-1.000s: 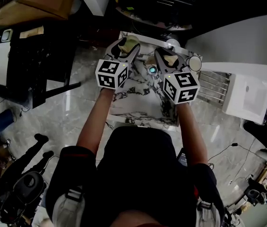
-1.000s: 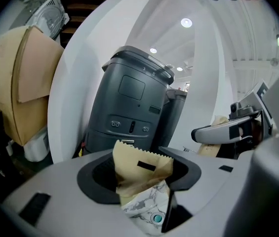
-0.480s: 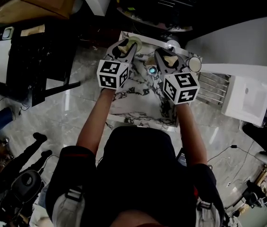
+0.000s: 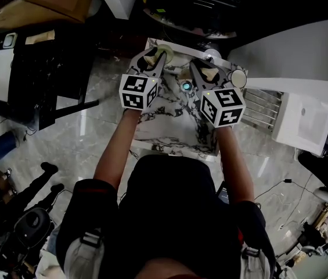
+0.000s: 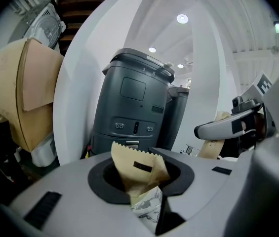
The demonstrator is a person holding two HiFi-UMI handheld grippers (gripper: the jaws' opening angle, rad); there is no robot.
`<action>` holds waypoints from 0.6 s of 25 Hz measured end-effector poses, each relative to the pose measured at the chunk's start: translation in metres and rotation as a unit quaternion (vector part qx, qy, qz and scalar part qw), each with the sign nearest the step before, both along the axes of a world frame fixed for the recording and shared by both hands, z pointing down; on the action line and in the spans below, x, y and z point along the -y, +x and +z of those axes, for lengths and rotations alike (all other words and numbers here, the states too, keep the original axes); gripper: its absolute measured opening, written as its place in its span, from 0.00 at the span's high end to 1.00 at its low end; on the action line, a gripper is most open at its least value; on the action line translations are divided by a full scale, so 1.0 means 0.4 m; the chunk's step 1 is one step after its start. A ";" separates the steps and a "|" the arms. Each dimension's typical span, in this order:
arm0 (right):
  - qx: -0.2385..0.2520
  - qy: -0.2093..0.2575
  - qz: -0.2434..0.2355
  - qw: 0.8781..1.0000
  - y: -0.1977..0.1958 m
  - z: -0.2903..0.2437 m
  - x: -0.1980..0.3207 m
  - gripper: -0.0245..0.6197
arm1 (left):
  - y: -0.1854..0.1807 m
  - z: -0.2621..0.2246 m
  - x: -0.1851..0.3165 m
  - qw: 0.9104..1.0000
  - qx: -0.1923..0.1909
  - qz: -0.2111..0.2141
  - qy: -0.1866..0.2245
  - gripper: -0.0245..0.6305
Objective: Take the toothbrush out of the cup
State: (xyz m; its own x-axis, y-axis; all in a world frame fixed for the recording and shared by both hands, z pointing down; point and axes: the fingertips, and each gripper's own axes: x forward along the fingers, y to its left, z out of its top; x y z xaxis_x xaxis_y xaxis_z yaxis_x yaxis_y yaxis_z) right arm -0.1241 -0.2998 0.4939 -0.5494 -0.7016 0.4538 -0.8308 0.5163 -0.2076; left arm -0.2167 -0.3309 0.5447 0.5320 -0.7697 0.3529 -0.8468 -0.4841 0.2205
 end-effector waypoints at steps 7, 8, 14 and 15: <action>0.005 0.004 -0.002 1.000 -0.004 -0.010 0.002 0.87 | -0.007 -0.022 -0.002 1.000 -0.002 -0.003 0.010 0.80; 0.006 0.005 -0.003 1.000 -0.005 -0.012 0.002 0.87 | -0.009 -0.026 -0.002 1.000 -0.002 -0.004 0.012 0.80; 0.006 0.011 -0.003 1.000 0.001 -0.025 -0.008 0.87 | -0.015 -0.051 -0.012 1.000 -0.001 -0.009 0.025 0.82; 0.007 0.012 -0.002 1.000 0.004 -0.027 -0.010 0.87 | -0.014 -0.056 -0.015 1.000 0.000 -0.010 0.028 0.82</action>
